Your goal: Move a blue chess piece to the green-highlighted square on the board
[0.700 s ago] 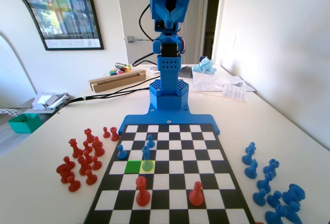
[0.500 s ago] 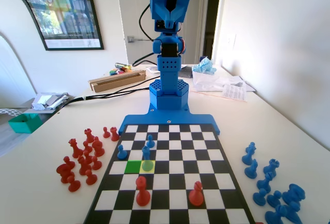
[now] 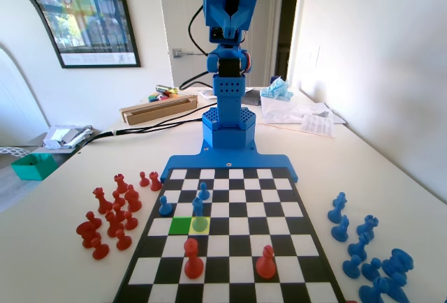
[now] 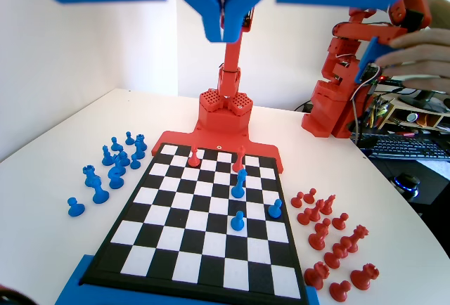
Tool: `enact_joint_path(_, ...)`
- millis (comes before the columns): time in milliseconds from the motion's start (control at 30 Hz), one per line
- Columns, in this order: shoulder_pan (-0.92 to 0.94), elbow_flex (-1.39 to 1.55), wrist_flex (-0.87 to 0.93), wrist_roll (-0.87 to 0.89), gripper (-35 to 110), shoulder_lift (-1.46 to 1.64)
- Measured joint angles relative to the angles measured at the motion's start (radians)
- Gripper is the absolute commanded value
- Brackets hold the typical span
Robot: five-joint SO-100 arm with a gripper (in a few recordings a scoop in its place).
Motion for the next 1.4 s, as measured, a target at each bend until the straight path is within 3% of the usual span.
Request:
enact_joint_path(800,-0.021,0.0,0.002,0.002,1,-0.064)
enact_joint_path(1400,0.051,-0.399,0.023,0.115,1,-0.822)
